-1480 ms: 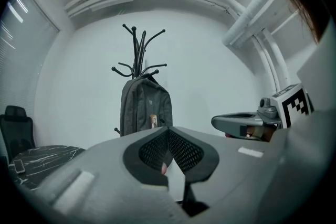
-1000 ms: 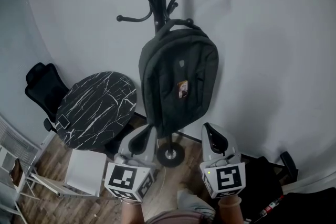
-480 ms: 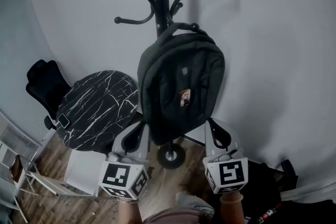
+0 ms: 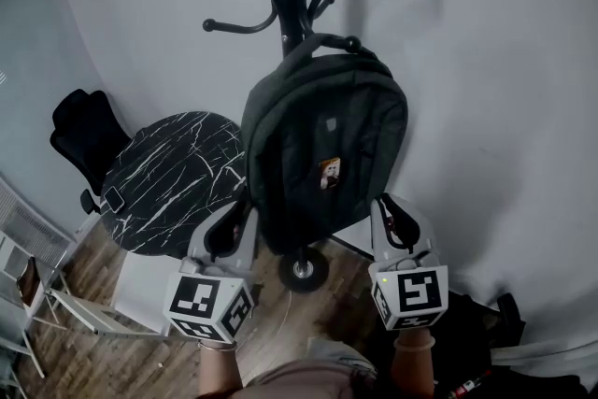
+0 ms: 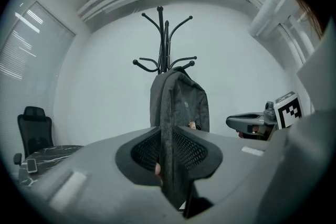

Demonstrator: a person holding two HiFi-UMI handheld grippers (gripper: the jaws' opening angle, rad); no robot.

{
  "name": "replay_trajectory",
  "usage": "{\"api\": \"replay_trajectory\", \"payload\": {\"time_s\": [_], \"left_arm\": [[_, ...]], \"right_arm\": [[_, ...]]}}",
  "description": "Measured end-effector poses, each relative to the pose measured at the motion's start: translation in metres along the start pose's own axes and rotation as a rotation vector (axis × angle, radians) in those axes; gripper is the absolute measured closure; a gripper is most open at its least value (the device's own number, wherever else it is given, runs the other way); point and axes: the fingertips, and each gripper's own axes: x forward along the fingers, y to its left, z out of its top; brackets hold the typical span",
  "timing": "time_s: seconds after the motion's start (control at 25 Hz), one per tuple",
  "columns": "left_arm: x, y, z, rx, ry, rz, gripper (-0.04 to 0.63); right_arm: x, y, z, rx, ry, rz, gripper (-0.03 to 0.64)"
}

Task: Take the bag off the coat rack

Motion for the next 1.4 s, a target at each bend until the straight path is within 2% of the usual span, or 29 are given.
{"api": "replay_trajectory", "payload": {"time_s": [0.92,1.4], "left_arm": [[0.029,0.012,-0.031,-0.07,0.087,0.021,0.448],[0.036,0.008,-0.038,-0.113,0.108,-0.027,0.431]], "right_arm": [[0.056,-0.05,-0.062,0.023,0.117,-0.022,0.497],[0.083,-0.067,-0.097,0.034,0.194,-0.014,0.466]]}}
